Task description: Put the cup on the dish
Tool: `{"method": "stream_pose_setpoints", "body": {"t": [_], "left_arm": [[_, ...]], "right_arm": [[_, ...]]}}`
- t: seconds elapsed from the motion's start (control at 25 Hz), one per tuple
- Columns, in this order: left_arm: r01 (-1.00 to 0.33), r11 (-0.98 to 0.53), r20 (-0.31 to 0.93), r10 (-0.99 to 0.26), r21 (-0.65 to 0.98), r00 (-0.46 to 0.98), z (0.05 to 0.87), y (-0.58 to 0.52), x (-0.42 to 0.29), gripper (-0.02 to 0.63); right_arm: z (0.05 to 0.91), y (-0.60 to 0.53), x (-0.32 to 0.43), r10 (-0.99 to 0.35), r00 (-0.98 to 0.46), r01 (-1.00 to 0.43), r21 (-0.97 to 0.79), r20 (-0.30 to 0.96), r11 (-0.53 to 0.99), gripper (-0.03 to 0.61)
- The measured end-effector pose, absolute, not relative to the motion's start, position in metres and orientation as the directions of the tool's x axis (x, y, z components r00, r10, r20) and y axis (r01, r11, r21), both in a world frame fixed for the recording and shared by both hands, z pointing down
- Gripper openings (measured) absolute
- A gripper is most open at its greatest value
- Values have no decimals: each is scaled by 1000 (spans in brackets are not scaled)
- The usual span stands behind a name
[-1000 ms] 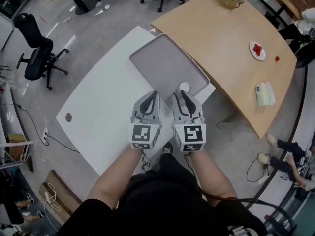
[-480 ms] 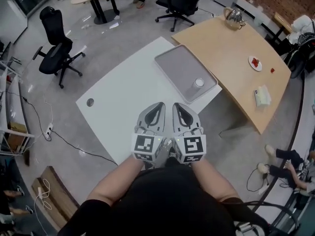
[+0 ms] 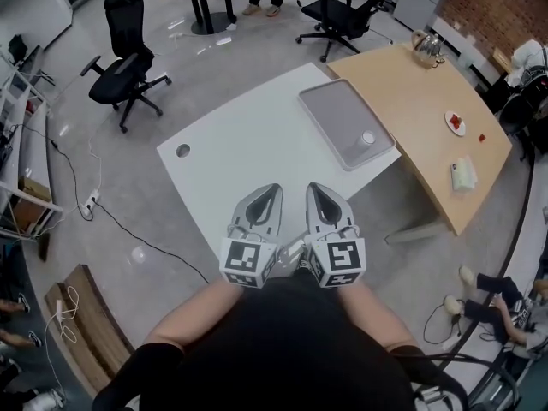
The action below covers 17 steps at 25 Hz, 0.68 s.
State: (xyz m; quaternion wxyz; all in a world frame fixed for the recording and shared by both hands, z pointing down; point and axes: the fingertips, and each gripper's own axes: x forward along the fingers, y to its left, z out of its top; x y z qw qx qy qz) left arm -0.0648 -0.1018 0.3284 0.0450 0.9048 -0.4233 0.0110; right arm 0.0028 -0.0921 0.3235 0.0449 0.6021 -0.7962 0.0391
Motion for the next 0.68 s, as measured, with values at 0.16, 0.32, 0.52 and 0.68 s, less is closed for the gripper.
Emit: {"method": "stream_pose_setpoints", "body": {"t": [0.16, 0.32, 0.52, 0.68], "left_arm": [[-768, -637, 47, -767, 64, 640, 328, -89, -83, 8], [-766, -640, 46, -765, 67, 643, 329, -82, -94, 8], [-766, -640, 41, -765, 61, 642, 325, -81, -105, 8], [-763, -644, 34, -762, 60, 646, 322, -81, -114, 8]], "right_arm": [[325, -79, -16, -953, -278, -960, -8, 118, 279, 12], [326, -71, -27, -953, -277, -960, 3, 122, 279, 12], [324, -67, -40, -951, -285, -957, 10, 120, 288, 12], [321, -71, -50, -951, -286, -957, 16, 118, 289, 12]]}}
